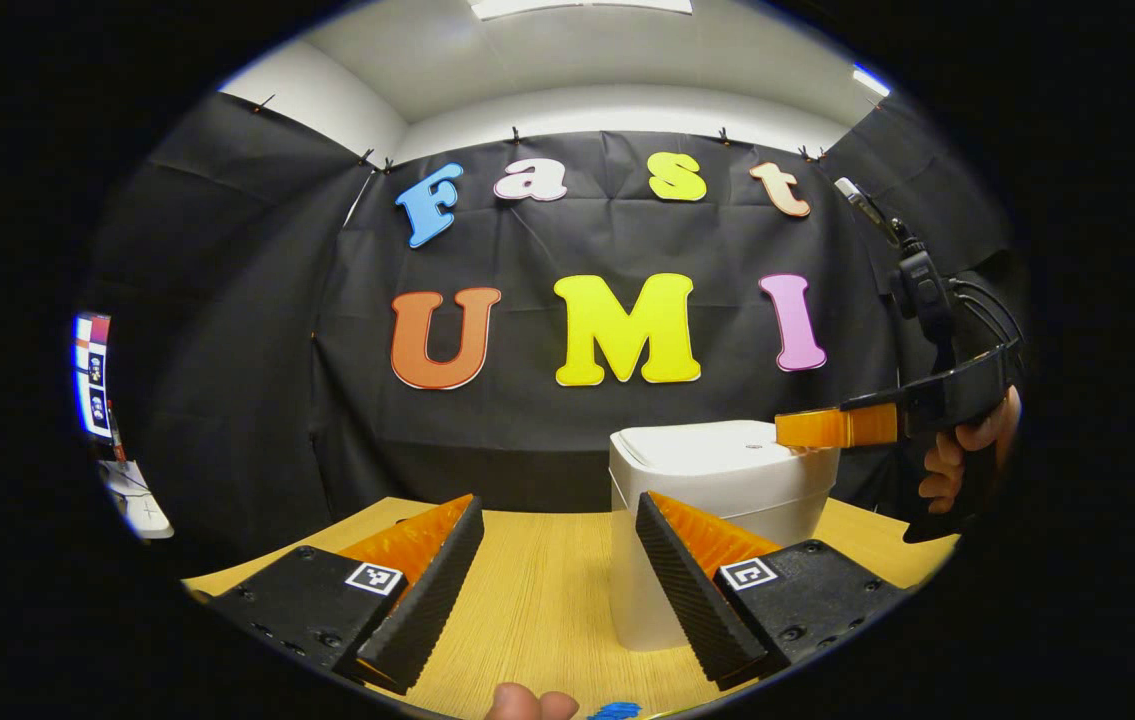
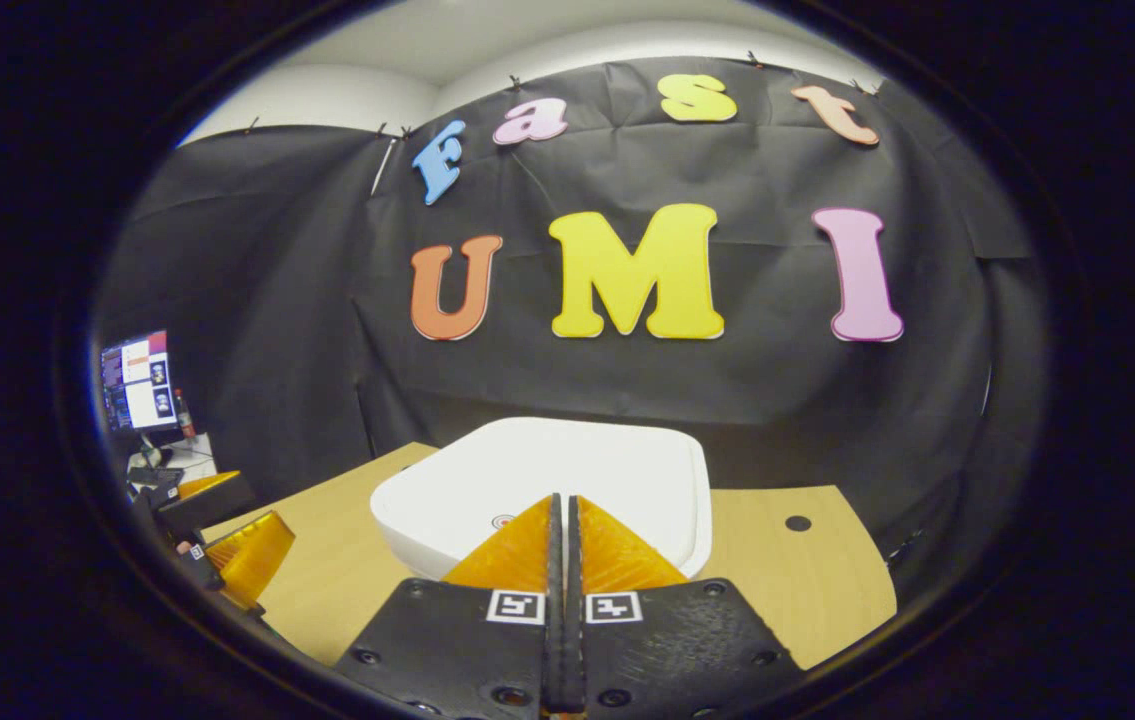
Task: Press the lid of the desktop garbage bin to open it, pick up the crumpled paper on the desktop and throw it into the bin, then pick up the pop can on the desktop and drop it into the bin, and finally close the garbage bin lid.
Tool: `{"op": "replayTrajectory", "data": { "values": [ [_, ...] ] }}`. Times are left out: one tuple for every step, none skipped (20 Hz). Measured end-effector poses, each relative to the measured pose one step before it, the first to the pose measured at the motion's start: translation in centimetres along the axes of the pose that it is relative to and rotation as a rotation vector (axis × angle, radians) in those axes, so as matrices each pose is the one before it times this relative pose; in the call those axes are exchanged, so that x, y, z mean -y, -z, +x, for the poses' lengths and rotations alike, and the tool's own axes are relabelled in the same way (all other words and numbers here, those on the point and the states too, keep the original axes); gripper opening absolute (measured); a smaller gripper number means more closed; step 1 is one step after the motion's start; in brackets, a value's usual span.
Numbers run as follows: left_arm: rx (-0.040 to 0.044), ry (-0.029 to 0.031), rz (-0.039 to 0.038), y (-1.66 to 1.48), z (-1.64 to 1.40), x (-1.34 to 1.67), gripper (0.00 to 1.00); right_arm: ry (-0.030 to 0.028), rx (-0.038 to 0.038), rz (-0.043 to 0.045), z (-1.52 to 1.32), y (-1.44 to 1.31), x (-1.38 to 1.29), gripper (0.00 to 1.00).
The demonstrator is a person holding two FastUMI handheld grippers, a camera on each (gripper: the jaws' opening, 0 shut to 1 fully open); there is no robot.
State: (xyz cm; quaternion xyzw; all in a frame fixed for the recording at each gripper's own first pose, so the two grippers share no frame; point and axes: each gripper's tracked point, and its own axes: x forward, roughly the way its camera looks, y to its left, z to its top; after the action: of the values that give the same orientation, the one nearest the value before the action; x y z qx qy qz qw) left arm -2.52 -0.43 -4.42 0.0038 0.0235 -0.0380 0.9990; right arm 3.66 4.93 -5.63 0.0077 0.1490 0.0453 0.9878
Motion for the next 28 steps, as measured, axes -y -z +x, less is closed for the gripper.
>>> {"op": "replayTrajectory", "data": {
  "values": [
    [0.00442,0.00717,-0.00489,-0.046,-0.153,0.227,0.99,0.00370,0.00065,-0.01918,-0.064,0.188,-0.034,0.01],
    [0.00323,0.00537,-0.00133,-0.168,-0.125,0.448,0.99,0.01065,0.00092,-0.02290,0.058,0.014,-0.018,0.01],
    [0.00217,0.00373,0.00548,-0.015,-0.244,0.200,0.99,0.01301,0.00534,-0.01799,0.113,-0.079,0.040,0.01],
    [0.00437,0.00263,0.00644,-0.140,-0.167,0.029,0.99,0.01029,0.00906,-0.00716,-0.097,-0.177,0.049,0.01],
    [0.00491,0.00251,0.00618,-0.006,-0.171,0.066,0.99,0.00943,0.02615,0.01175,-0.143,-0.539,0.124,0.01],
    [0.00330,-0.00008,0.00743,0.116,-0.136,-0.058,0.99,0.01381,0.01782,0.01227,-0.235,-0.439,0.064,0.01],
    [-0.00893,-0.00915,0.01188,0.333,-0.107,-0.270,0.99,0.03327,0.04010,-0.01239,-0.461,-0.548,0.316,0.02],
    [-0.00221,-0.00759,0.01017,0.265,-0.178,-0.329,0.99,0.01256,0.02263,-0.01067,-0.201,-0.274,0.189,0.07],
    [-0.00417,-0.00581,0.00364,0.297,-0.098,-0.174,0.99,-0.00278,0.02020,-0.00539,-0.206,-0.026,-0.554,0.19],
    [-0.00832,-0.00734,-0.00327,0.317,0.004,-0.258,0.99,-0.01697,0.01159,-0.00449,-0.165,-0.209,-0.673,0.31],
    [-0.00503,-0.00329,-0.00961,0.214,-0.110,-0.146,0.99,-0.01204,0.00528,-0.00659,0.129,0.067,-0.346,0.43],
    [-0.00285,-0.00332,-0.01204,0.200,-0.037,-0.027,0.99,-0.00289,0.00781,-0.00464,-0.056,-0.218,-0.033,0.63],
    [-0.00259,-0.00181,-0.00660,0.088,-0.012,0.016,0.99,0.00069,0.01645,0.00802,-0.401,-0.417,0.196,0.72],
    [0.00045,-0.00573,0.00075,0.116,-0.023,-0.128,0.99,0.00040,0.02667,0.01644,-0.349,-0.564,0.120,0.91],
    [0.00165,-0.00538,0.00350,0.007,-0.002,-0.163,1.00,0.00645,0.03268,0.00133,-0.625,-1.148,0.125,0.96],
    [0.00024,-0.00251,0.00023,0.023,0.103,-0.044,0.99,0.01837,0.03732,-0.01234,-0.012,-0.843,0.369,0.99],
    [-0.00155,0.00173,-0.00227,0.042,0.078,0.084,0.99,0.01039,0.03019,-0.01328,-0.340,-0.546,0.230,0.98],
    [-0.00073,0.00108,-0.00305,0.173,0.042,0.051,0.99,0.00155,0.01277,-0.00412,-0.231,-0.422,0.032,0.97],
    [-0.00501,-0.00101,-0.00102,0.187,0.006,0.083,0.99,-0.00630,0.00716,0.00474,-0.341,0.010,-0.116,0.96],
    [-0.00616,0.00110,-0.00141,0.155,0.072,-0.027,0.99,-0.00650,0.00779,0.00931,-0.243,-0.227,-0.113,0.96],
    [-0.00568,0.00245,-0.00250,0.236,0.030,0.131,0.99,-0.00874,0.00302,0.00366,-0.243,-0.165,-0.071,0.96],
    [-0.00646,0.00223,-0.00583,0.268,-0.023,0.120,0.99,-0.01237,-0.00632,0.00841,-0.303,0.151,-0.019,0.95],
    [-0.00737,0.00351,-0.00654,0.223,-0.035,0.191,0.99,-0.01228,-0.00896,0.00968,-0.454,0.409,-0.141,0.95],
    [-0.00913,0.00716,-0.00214,0.266,-0.146,0.259,0.99,-0.00876,-0.00686,0.00577,-0.568,0.348,-0.064,0.95],
    [-0.00366,-0.00100,0.00566,0.101,-0.079,0.074,0.99,-0.00168,0.00040,-0.00252,-0.525,0.111,0.193,0.98],
    [0.00016,-0.00377,0.00713,0.096,-0.141,-0.113,0.99,0.00543,0.00869,-0.00717,-0.502,0.039,0.319,0.95],
    [-0.00370,-0.00201,0.00336,0.192,-0.088,-0.027,0.99,0.00486,0.00607,-0.00263,-0.539,0.171,0.273,0.95],
    [-0.00996,0.00034,-0.00007,0.434,-0.197,0.087,0.99,0.00314,0.00053,0.00416,-0.454,0.339,0.223,0.97]
  ]
}}
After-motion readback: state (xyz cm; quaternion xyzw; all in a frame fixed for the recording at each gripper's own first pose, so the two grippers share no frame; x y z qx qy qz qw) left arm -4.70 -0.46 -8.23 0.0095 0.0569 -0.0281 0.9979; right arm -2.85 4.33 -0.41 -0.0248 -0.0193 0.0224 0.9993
